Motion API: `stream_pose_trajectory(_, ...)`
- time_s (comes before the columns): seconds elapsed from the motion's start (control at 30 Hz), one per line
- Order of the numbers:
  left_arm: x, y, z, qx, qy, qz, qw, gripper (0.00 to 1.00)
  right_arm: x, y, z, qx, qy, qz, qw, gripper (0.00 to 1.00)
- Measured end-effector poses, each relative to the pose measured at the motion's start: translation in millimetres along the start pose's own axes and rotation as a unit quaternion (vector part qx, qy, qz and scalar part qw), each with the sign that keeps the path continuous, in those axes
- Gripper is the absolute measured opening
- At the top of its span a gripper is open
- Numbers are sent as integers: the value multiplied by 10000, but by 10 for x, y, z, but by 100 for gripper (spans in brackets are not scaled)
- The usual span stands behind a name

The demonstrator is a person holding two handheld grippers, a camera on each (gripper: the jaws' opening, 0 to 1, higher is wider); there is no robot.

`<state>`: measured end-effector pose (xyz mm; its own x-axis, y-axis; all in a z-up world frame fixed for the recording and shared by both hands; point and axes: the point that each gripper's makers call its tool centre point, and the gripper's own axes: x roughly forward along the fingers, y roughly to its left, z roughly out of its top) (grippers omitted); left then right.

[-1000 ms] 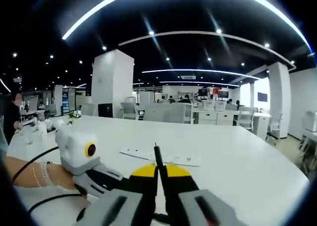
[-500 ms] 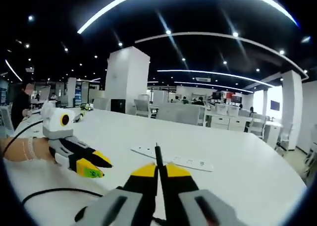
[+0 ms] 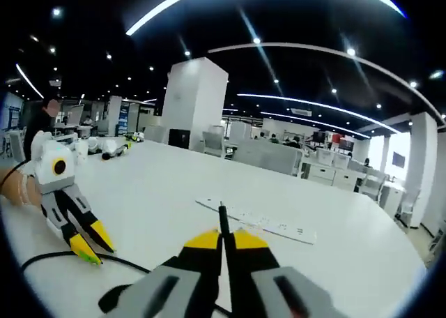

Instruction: Find the charging cable on the desk, coil it up and secure with Velcro.

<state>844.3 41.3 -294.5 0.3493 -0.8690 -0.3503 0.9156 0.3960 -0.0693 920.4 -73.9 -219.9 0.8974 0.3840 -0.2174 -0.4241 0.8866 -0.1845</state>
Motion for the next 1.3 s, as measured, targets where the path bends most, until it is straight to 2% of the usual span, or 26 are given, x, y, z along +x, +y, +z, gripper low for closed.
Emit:
stream_pose_trajectory(0.07,10,-33,-10,-63,11,-107,9999,15,19,46,-9,-70,36,88,9999,6)
stream_pose_trajectory(0.2,19,-22,4,-44,-24,-100,9999,9,61,151,13,-219,-27,375,9991,6)
stream_pose_trajectory(0.3,27,0,0,24,3,-107,9999,7,171,327,25,-652,-28,864,9941,6)
stream_pose_trajectory(0.5,47,24,0,24,-30,-119,9999,6,355,740,-79,-1238,204,1832,9750,6)
stream_pose_trajectory(0.63,47,29,6,-9,-66,-153,9999,6,403,954,-108,-1268,222,2354,9633,6)
stream_pose_trajectory(0.67,48,30,6,-15,-63,-155,9999,6,418,975,-118,-1295,230,2388,9621,6)
stream_pose_trajectory(0.77,55,36,10,10,-48,-133,9999,6,453,1111,-237,-1472,412,2714,9503,6)
stream_pose_trajectory(0.87,68,41,14,34,-26,-110,9999,7,462,1222,-283,-1364,499,3010,9425,6)
stream_pose_trajectory(1.13,69,40,9,36,-17,-103,9999,7,519,1377,-322,-1259,610,3356,9316,6)
stream_pose_trajectory(1.3,73,41,4,24,-26,-108,9999,7,514,1450,-419,-1288,793,3460,9259,6)
